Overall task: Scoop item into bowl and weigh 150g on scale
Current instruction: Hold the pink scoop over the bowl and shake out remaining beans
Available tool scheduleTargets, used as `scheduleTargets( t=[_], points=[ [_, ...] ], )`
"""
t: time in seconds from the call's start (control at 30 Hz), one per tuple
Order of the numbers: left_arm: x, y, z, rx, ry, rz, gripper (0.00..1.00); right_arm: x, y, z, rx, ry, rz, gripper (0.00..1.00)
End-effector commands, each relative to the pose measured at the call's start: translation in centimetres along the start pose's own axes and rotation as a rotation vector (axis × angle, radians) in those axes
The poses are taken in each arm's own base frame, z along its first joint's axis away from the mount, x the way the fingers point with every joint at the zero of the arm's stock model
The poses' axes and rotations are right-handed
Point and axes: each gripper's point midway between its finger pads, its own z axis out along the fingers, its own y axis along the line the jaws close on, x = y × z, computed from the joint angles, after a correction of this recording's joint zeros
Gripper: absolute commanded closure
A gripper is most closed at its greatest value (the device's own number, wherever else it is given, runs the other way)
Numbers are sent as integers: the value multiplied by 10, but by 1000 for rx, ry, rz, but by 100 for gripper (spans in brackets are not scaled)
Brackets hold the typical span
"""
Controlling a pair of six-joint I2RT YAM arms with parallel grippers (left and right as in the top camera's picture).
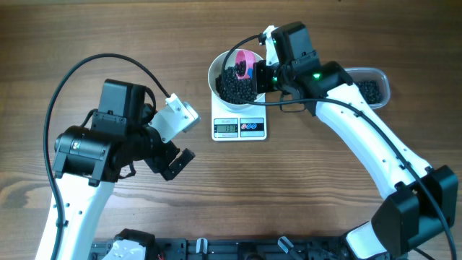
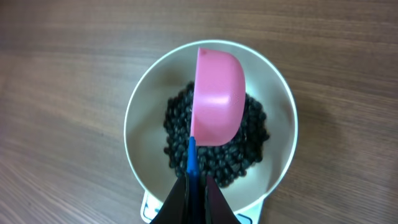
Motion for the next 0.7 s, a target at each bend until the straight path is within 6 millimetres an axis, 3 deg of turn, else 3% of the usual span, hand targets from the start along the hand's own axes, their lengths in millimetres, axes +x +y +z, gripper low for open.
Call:
scheduleTargets(
  t=[0.0,0.03,0.1,0.13,0.17,0.2,0.23,0.3,0.37,0.43,0.47,0.5,0.57,0.6,0.67],
  points=[
    [-2,2,-1,-5,-6,15,0,10,4,6,-15,49,-114,96],
    [-2,2,-1,-5,-6,15,0,5,-12,5,81,24,-50,95],
    [-2,2,-1,-5,-6,16,0,-2,4,10,-2,0,23,95],
    [-2,2,-1,-5,-6,16,0,2,12,10,-47,19,-48,96],
    [-2,2,-1,-5,-6,15,0,7,4,10,-6,34,-110,96],
    [-2,2,-1,-5,-6,15,0,2,-8,8,65,10,-55,96],
    [-2,2,-1,-5,-6,15,0,-5,-4,9,43,-19,34,96],
    [-2,2,-1,-5,-6,15,0,6,7,11,-18,31,-39,96],
    [-2,2,-1,-5,-6,15,0,7,-6,11,48,32,-17,96],
    [-2,2,-1,-5,-6,15,0,9,9,12,-35,45,-9,96],
    [-2,2,-1,-5,-6,15,0,15,4,12,-14,68,-85,96],
    [-2,2,-1,-5,-6,15,0,11,-13,11,83,49,-58,96],
    [-2,2,-1,-5,-6,15,0,2,-4,12,35,11,37,96],
    [-2,2,-1,-5,-6,15,0,4,2,13,-1,26,-12,96],
    [-2,2,-1,-5,-6,15,0,7,-9,12,59,33,-61,96]
  ],
)
